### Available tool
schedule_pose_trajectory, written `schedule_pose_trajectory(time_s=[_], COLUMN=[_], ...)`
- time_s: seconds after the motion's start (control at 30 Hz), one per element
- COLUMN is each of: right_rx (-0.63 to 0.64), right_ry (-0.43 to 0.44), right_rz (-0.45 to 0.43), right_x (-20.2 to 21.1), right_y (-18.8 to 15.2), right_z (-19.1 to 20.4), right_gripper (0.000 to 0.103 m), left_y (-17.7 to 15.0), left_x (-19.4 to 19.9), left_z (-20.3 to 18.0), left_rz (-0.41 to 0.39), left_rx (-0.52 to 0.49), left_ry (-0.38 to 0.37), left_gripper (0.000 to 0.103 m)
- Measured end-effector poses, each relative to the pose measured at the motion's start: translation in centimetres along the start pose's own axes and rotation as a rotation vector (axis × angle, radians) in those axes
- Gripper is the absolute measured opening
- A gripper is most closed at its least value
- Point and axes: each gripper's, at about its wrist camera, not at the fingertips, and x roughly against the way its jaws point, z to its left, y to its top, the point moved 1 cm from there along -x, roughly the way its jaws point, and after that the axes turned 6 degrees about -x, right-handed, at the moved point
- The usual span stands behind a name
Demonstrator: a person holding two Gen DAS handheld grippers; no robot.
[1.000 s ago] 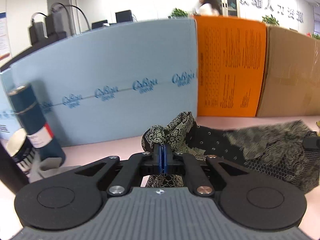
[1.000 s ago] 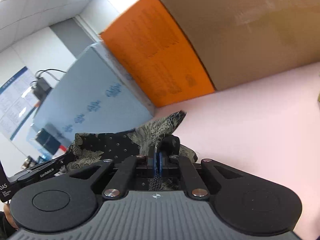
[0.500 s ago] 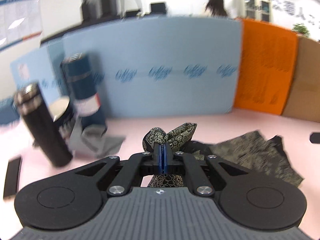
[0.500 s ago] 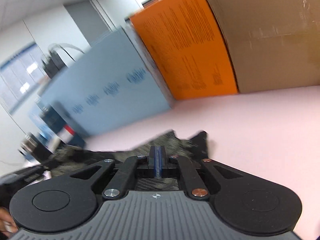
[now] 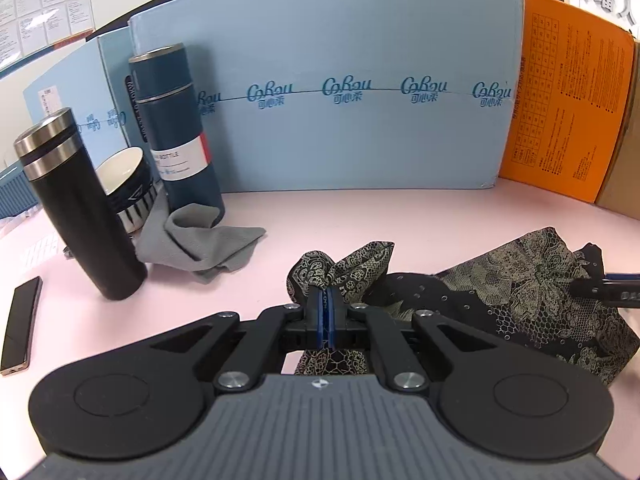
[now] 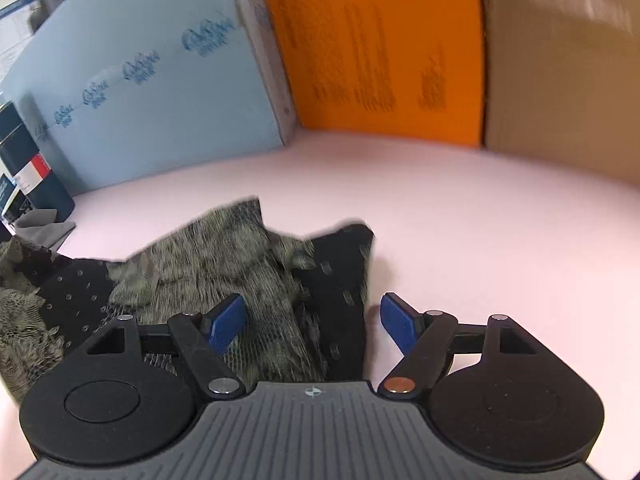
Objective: Fold clothes
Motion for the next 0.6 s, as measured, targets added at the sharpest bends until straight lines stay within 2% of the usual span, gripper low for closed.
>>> schedule_pose_trajectory(time_s=[0.03,0.07,0.17,0.27,0.37,0.47,0.6], right_rx=[0.013,0.026,0.065,0.067,0.055,0.076,0.102], right_ry=[0.008,0.016,0.038,0.085,0.177,0.282,0.428], right_rz=[0.002,0.003,0.003,-0.057,-0.116,-0.17,-0.206], right_x=[-0.3,-0.6,-1.3,1.2,4.8,8.3,11.6], right_y=[0.0,-0.1,-0.1,0.4,1.6,2.6,3.6], right_z=[0.4,0.8,2.0,3.5,5.3,7.9,11.9], right_gripper=[0.031,0.003,0.003,0.002,0.002,0.002,0.002], left_y=[0.1,0.2,0.4,0.4,0.4,0.2,-0.3], left_x=[-0.1,-0.2,-0.1,0.6,2.6,5.9,10.8], left_z=[-0.2,-0.3,-0.3,0.4,1.7,3.3,6.8], left_rz=[-0.001,-0.003,-0.014,-0.033,-0.066,-0.133,-0.216], left_rx=[0.0,0.002,0.016,0.042,0.068,0.082,0.125], left_ry=[0.0,0.005,0.019,0.03,0.047,0.088,0.183], left_gripper=[0.002,0.002,0.002,0.002,0.002,0.002,0.002])
